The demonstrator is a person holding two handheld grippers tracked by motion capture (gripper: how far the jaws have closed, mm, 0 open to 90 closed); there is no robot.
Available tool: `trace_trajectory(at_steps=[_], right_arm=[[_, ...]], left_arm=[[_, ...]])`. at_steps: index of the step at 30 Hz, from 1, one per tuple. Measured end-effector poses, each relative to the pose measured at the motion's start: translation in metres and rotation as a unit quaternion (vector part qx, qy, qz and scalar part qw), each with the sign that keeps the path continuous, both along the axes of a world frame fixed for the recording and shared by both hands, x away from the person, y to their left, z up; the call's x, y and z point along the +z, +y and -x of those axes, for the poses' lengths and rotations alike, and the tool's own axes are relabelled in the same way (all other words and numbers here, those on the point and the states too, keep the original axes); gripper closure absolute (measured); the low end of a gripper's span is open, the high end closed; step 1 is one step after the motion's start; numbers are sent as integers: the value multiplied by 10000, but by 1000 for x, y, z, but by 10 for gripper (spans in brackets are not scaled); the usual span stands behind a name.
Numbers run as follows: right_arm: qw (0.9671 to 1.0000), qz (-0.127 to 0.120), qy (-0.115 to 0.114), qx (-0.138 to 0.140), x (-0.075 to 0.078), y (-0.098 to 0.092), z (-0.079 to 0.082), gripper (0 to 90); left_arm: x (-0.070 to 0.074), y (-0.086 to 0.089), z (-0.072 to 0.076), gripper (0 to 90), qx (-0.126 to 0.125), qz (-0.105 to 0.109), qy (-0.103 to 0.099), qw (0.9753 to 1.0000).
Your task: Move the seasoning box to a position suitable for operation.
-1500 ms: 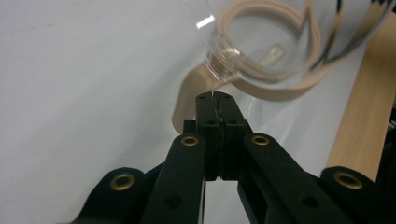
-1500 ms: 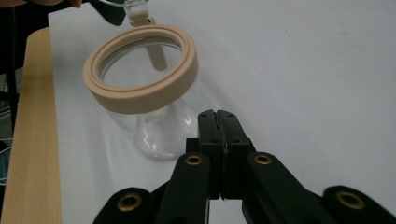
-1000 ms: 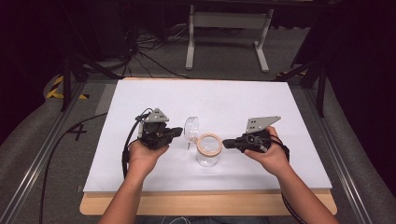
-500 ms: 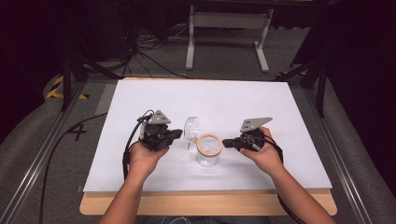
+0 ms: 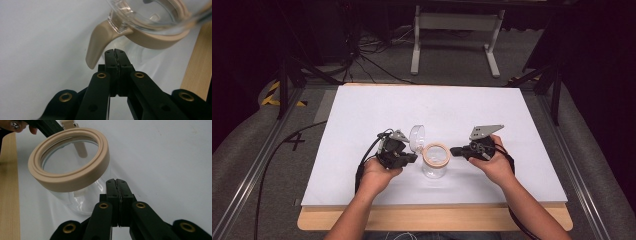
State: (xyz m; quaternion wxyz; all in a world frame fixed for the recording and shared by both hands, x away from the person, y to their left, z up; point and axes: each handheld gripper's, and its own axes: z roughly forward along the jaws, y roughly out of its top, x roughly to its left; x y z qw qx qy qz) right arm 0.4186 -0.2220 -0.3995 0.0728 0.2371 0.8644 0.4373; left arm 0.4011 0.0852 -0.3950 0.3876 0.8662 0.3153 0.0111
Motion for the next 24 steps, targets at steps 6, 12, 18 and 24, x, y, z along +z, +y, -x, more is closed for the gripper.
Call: trace_trajectory(at_steps=[6, 12, 18, 24], right_arm=[[10000, 0, 18, -25, 0, -1, 2, 900], [10000, 7, 35, -61, -3, -2, 5, 900], [10000, 21, 38, 14, -7, 8, 5, 900], [9997, 212, 27, 142, -11, 22, 5, 900]], left_arm=[[-1, 4, -7, 897, 187, 41, -151, 9997], [-4, 8, -22, 897, 281, 251, -260, 9989], [-6, 7, -22, 896, 260, 248, -339, 9988], [3, 23, -13, 895, 386, 256, -387, 9982]])
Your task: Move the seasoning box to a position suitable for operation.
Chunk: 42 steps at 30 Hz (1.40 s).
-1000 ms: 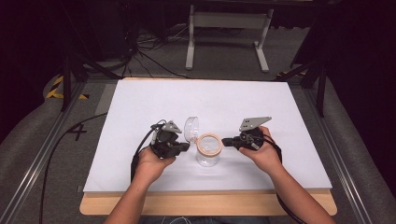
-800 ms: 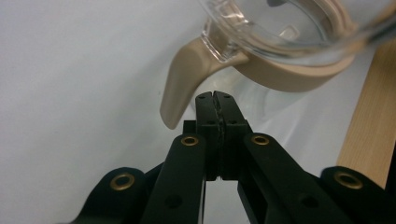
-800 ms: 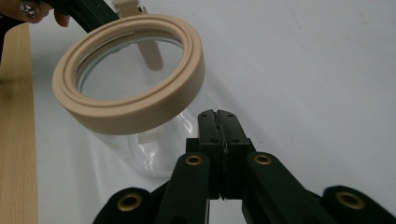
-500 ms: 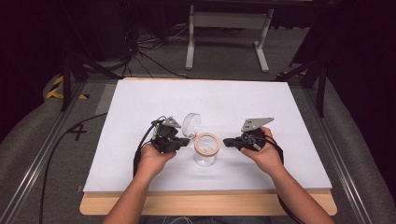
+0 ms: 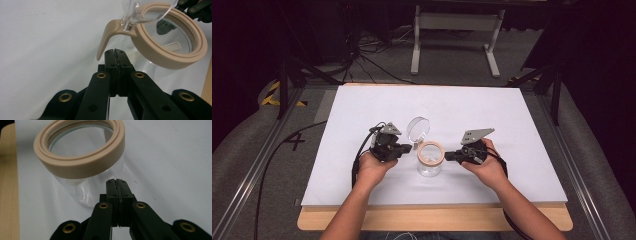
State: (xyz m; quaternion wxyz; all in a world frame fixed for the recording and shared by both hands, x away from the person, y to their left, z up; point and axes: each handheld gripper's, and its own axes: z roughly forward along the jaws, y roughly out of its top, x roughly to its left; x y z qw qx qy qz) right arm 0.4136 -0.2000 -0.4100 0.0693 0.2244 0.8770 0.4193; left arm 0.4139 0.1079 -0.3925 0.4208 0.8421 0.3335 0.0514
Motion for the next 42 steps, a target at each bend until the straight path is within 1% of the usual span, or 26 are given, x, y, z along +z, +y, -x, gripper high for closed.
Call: trace_trajectory(at_steps=[2, 3, 4, 6, 9, 11, 13, 16, 17, 18, 19, 21, 22, 23, 24, 26, 28, 29, 30, 32, 34, 35, 36, 38, 41, 42], right_arm=[[10000, 15, -3, 3, 0, 1, 0, 900], [10000, -18, 35, 51, -1, 1, 0, 900], [9998, -7, 133, 152, -3, 3, 1, 900], [9997, 33, 135, 187, -4, 4, 2, 900], [9990, 195, 211, 338, -8, 9, 8, 900], [9988, 206, 232, 366, -8, 10, 9, 900], [9982, 253, 281, 462, -9, 14, 14, 900], [9973, 231, 355, 598, -10, 19, 18, 900], [9970, 233, 349, 647, -11, 21, 20, 900], [9969, 239, 360, 660, -11, 23, 21, 900], [9966, 251, 356, 703, -11, 25, 22, 900], [9958, 223, 374, 803, -9, 27, 25, 900], [9951, 212, 382, 882, -6, 27, 26, 900], [9945, 272, 400, 933, -1, 26, 27, 900], [9947, 267, 365, 928, 4, 24, 28, 900], [9959, 88, 262, 859, 14, 21, 29, 900], [9969, -148, 130, 764, 25, 19, 29, 900], [9971, -264, 79, 704, 29, 19, 29, 900], [9971, -367, 31, 664, 32, 20, 29, 900], [9966, -539, -26, 616, 36, 23, 29, 899], [9966, -597, -31, 572, 37, 24, 29, 899], [9964, -637, -31, 553, 37, 24, 28, 899], [9960, -734, -41, 502, 37, 26, 26, 899], [9959, -757, -49, 486, 37, 26, 26, 899], [9957, -850, -38, 379, 38, 26, 22, 899], [9955, -868, -33, 379, 38, 26, 22, 899]], left_arm=[[1, 4, 0, 894, 49, 28, -28, 10000], [2, 9, 1, 894, 87, 43, -17, 10000], [2, 11, 1, 892, 124, 51, -6, 9999], [2, 14, 1, 891, 204, 105, 5, 9997], [4, 20, 1, 890, 243, 132, 1, 9996], [5, 21, 0, 889, 253, 164, -17, 9995], [6, 23, 0, 889, 284, 180, -35, 9994], [9, 24, -1, 888, 285, 209, -80, 9993], [10, 25, -1, 888, 275, 207, -63, 9994], [10, 24, -1, 888, 319, 274, -89, 9991], [11, 24, -1, 888, 299, 249, -97, 9992], [14, 24, -2, 885, 309, 308, -189, 9989], [14, 24, -2, 886, 309, 308, -189, 9989], [20, 23, -4, 885, 344, 387, -234, 9984], [23, 22, -6, 885, 363, 415, -292, 9981], [30, 21, -12, 884, 397, 425, -380, 9976], [36, 18, -21, 884, 417, 572, -504, 9962], [36, 18, -21, 885, 417, 572, -504, 9962], [40, 16, -27, 884, 381, 744, -439, 9955], [41, 14, -30, 885, 353, 799, -434, 9952], [41, 13, -30, 884, 318, 805, -423, 9953], [42, 12, -30, 884, 262, 812, -431, 9954], [42, 12, -28, 884, 175, 851, -373, 9955], [42, 11, -26, 885, 142, 831, -411, 9956], [44, 8, -17, 885, 42, 777, -475, 9958], [46, 7, -13, 884, -30, 671, -537, 9963]])
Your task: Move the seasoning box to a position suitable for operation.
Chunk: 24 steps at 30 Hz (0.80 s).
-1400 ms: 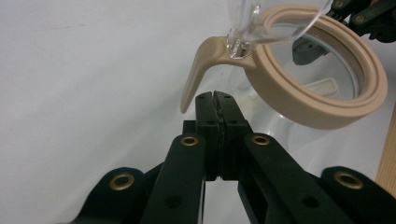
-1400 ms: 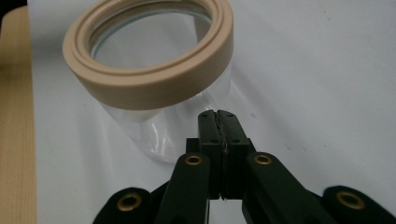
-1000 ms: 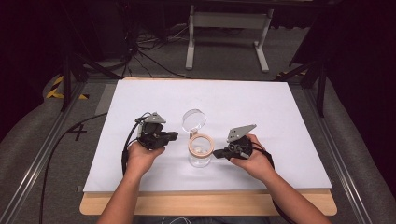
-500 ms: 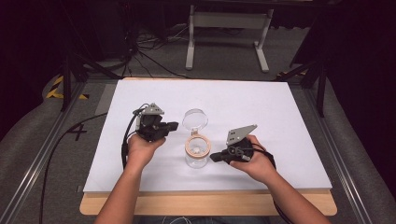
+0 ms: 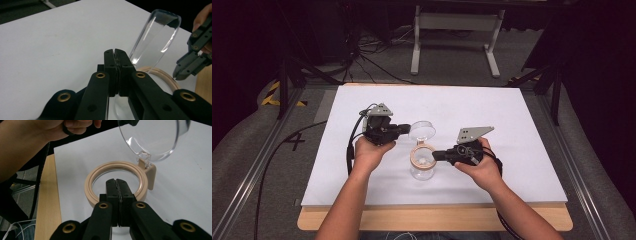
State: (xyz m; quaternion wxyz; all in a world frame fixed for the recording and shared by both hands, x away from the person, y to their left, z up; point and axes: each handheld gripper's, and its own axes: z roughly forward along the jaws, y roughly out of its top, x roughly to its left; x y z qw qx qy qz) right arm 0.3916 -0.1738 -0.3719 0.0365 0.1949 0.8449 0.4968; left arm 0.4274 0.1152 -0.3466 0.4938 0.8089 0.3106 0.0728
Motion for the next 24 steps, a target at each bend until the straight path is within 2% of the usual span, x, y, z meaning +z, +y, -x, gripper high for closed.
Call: trace_trajectory(at_steps=[2, 3, 4, 9, 12, 13, 18, 20, 21, 24], right_arm=[[10000, -25, -8, 8, 1, 1, 0, 899], [10000, -30, 10, 21, 1, 2, 0, 899], [10000, -28, 12, 33, 1, 3, 0, 899], [9999, 8, 38, 123, 0, 6, 2, 900], [9998, 66, 71, 174, 0, 7, 3, 900], [9996, 135, 60, 241, -1, 7, 4, 900], [9991, 252, 71, 335, 1, 5, 7, 900], [9986, 347, 79, 384, 1, 5, 8, 900], [9980, 442, 108, 439, 1, 6, 9, 900], [9972, 549, 128, 501, 1, 7, 11, 900]], left_arm=[[0, -1, 3, 884, -17, 18, 11, 10000], [2, 0, 5, 883, -85, -57, -24, 9999], [2, -1, 7, 882, -78, -36, -43, 10000], [6, 0, 17, 876, -129, -230, -117, 9996], [7, 1, 20, 874, -136, -196, -97, 9997], [9, 3, 25, 872, -201, -278, -89, 9994], [10, 6, 33, 868, -266, -416, -35, 9988], [10, 8, 35, 866, -314, -517, 2, 9982], [10, 11, 38, 863, -338, -641, 38, 9974], [8, 13, 40, 861, -365, -670, 117, 9970]])
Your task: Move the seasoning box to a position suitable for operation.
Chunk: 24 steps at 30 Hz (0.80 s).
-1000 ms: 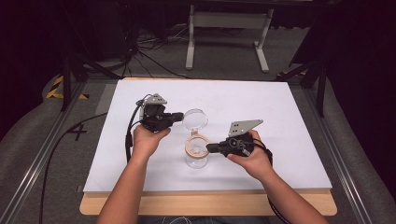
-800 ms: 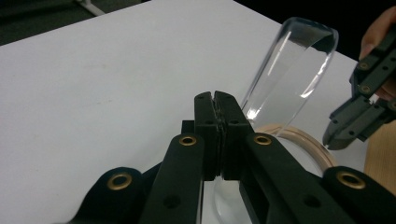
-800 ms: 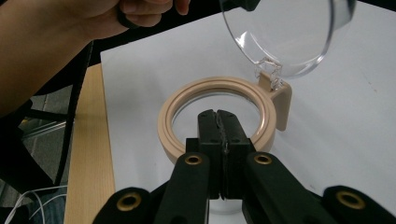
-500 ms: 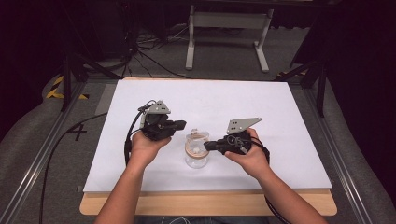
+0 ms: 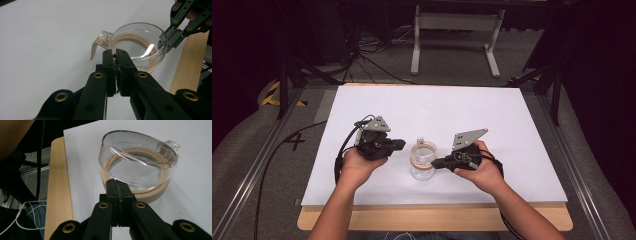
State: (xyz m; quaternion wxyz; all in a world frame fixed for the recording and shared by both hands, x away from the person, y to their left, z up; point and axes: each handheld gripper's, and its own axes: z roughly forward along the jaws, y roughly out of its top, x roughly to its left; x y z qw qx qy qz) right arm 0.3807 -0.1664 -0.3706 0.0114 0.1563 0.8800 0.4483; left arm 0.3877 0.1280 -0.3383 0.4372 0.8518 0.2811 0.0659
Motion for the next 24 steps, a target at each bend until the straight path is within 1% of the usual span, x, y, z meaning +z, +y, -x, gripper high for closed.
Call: trace_trajectory(at_steps=[2, 3, 4, 5, 6, 8, 10, 11, 13, 14, 15, 16, 17, 18, 19, 21, 24], right_arm=[[10000, 27, 2, 7, 0, 0, 1, 900], [9999, 106, 38, 31, 0, 1, 1, 900], [9999, 106, 38, 31, 0, 1, 1, 900], [9998, 164, 39, 44, 0, 1, 1, 900], [9997, 241, 66, 53, -1, 1, 2, 900], [9995, 296, 105, 64, -3, 1, 2, 900], [9993, 334, 121, 64, -3, 1, 2, 900], [9993, 344, 133, 75, -4, 1, 2, 900], [9990, 397, 154, 117, -3, 0, 3, 900], [9989, 427, 149, 110, -3, -1, 4, 900], [9990, 410, 143, 92, -2, -3, 4, 900], [9991, 405, 135, 44, -2, -5, 4, 900], [9993, 375, 78, -13, 0, -8, 3, 900], [9994, 331, 38, -78, 2, -11, 2, 900], [9995, 280, -5, -133, 4, -15, 1, 900], [9995, 144, -100, -272, 9, -25, -2, 900], [9983, -67, -162, -552, 18, -42, -7, 895]], left_arm=[[-1, 2, 0, 860, 10, 4, 88, 10000], [-3, 4, 0, 860, -3, -2, 139, 9999], [-3, 4, 0, 859, -3, -2, 139, 9999], [-3, 5, -1, 859, -23, -74, 186, 9998], [-5, 5, -1, 858, 23, -76, 231, 9997], [-7, 5, -2, 857, 9, -138, 276, 9995], [-8, 4, -2, 856, 10, -131, 266, 9996], [-8, 4, -3, 854, -16, -196, 283, 9994], [-10, 2, -3, 853, -25, -212, 323, 9993], [-10, 2, -3, 853, -45, -276, 347, 9990], [-11, 1, -3, 852, -16, -237, 313, 9992], [-10, 1, -3, 852, -6, -262, 294, 9992], [-10, 1, -2, 852, 3, -213, 294, 9993], [-9, 2, -2, 852, 6, -219, 264, 9994], [-8, 2, -1, 849, 46, -166, 240, 9996], [-5, 5, 0, 842, 102, -174, 187, 9996], [-3, 12, 1, 819, 233, -118, 125, 9996]])
